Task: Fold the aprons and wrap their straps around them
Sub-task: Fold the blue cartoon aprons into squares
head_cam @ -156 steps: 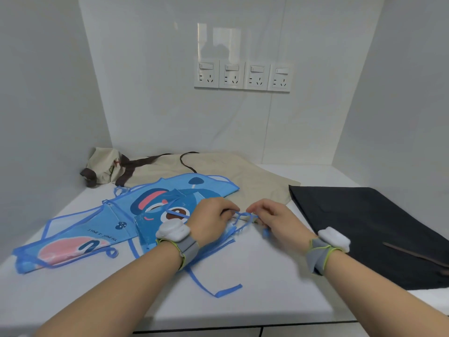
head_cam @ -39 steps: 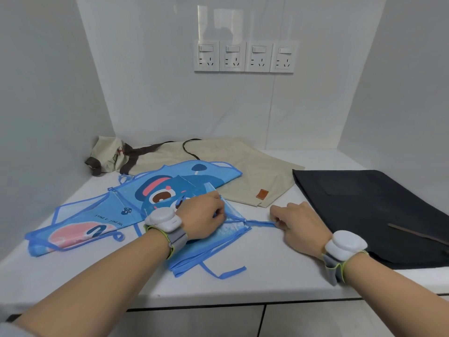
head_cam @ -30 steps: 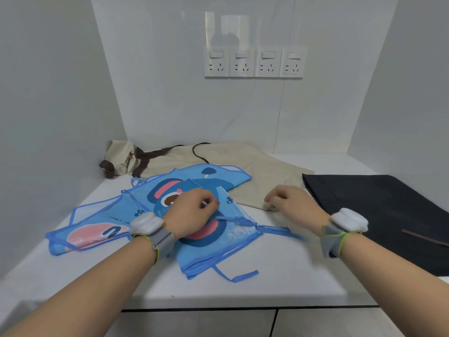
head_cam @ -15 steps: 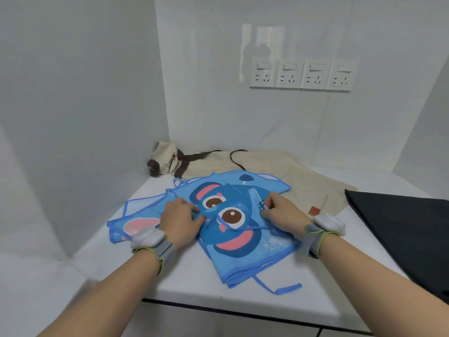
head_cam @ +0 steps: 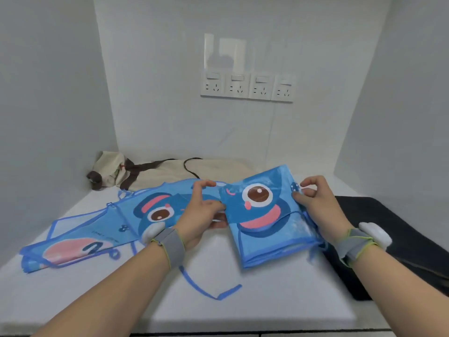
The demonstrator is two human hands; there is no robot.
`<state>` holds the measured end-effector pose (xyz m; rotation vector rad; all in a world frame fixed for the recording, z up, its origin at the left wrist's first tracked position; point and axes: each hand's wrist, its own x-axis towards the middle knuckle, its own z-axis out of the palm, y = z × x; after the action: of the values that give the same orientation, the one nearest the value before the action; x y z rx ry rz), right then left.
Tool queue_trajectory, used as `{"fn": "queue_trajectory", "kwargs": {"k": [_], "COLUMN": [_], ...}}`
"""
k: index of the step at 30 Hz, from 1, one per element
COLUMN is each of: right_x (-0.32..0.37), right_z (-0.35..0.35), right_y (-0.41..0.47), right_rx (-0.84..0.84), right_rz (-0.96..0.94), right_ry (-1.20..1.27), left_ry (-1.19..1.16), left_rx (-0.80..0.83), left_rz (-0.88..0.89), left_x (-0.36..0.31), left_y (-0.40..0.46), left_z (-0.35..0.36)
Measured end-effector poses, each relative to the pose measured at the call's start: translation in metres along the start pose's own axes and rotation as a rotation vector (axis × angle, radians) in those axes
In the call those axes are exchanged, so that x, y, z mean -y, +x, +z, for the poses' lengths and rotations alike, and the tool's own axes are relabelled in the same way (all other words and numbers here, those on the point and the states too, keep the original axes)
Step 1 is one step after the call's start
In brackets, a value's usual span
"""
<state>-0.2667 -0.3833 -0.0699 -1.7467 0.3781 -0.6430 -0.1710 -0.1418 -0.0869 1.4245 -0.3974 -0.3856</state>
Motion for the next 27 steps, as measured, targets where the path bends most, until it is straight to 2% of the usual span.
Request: {"fn": "queue_trajectory", "kwargs": {"k": [7, 12, 13, 15, 17, 18, 21, 23, 27], "right_x": [-0.004, -0.014, -0.023, -0.048, -0.070, -0.078, -0.095, -0.107, -0.116], "right_z": [-0.154, -0.222, -0.226, -0.227, -0.219, -0.211, -0.183, -0.169, -0.165], "right_y": [0.027, 0.055, 0.057, 0.057, 0.054, 0.050, 0.036, 0.028, 0.026], "right_rx": [-0.247, -0.239, -0.211, -0.110, -0.018, -0.002, 0.097, 0.174, 0.178], "right_rz": [0.002, 0.044, 0.088, 0.191, 0.179, 0.125, 0.036, 0.046, 0.072], "right_ry": [-0.366, -0.698, -0.752, -0.910, -1.147, -1.207, -1.218, -1.264, -1.297], "left_ry": [-0.021, 0.169, 0.296, 0.692, 1.036, 1.133, 1.283, 1.355, 1.343], "left_rx": [0.096, 0.175, 0.181, 0.192, 0.183, 0.192, 0.279, 0.328, 0.401], "left_rz": [0.009, 0.023, 0.041, 0.118, 0.254, 0.329, 0.447, 0.447, 0.442], "left_x": [0.001, 0.013, 0.022, 0.042, 0.060, 0.067, 0.084, 0.091, 0.090], "left_y": [0.045, 0.070, 0.076, 0.080, 0.080, 0.079, 0.081, 0.083, 0.083], "left_z": [0.160, 0.229, 0.236, 0.247, 0.252, 0.253, 0.252, 0.251, 0.247]}}
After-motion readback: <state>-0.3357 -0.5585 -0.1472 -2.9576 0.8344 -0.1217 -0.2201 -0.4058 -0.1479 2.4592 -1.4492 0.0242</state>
